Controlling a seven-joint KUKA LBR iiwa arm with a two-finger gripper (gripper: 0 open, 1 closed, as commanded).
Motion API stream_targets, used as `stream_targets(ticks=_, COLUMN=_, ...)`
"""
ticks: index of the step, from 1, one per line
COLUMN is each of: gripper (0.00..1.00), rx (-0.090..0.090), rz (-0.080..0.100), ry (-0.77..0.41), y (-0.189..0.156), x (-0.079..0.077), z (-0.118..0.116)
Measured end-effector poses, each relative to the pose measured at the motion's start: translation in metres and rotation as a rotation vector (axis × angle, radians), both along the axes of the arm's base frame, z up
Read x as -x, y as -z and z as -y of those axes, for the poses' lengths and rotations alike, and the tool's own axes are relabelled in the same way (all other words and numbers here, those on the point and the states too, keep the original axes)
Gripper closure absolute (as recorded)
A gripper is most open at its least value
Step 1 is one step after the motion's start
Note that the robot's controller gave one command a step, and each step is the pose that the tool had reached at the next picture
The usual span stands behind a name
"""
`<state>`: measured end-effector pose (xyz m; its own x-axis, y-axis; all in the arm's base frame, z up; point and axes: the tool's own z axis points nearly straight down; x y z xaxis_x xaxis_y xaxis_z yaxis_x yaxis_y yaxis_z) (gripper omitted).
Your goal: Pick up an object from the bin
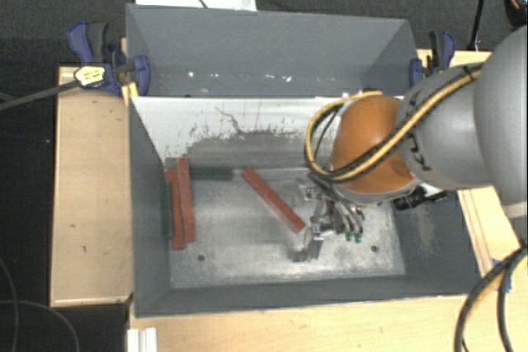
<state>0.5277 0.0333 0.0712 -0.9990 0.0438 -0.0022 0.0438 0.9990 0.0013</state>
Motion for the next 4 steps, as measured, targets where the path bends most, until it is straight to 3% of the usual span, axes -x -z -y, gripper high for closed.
stream_targets(ticks=1, gripper=1.0, rx=0.0, rz=0.002, ry=0.002, y=-0.003, x=0.001, z=0.001)
stream_targets(ticks=2, gripper=0.0, rx=0.0, rz=0.002, ry=0.002, y=-0.003, x=0.001, z=0.001)
stream_targets(ticks=3, gripper=0.0, rx=-0.002, rz=0.003, ry=0.0, y=0.001, x=-0.021, z=-0.047)
stream_targets(ticks=4, gripper=1.0, rx=0.001, rz=0.001, ry=0.006, y=0.0, x=-0.02, z=-0.043)
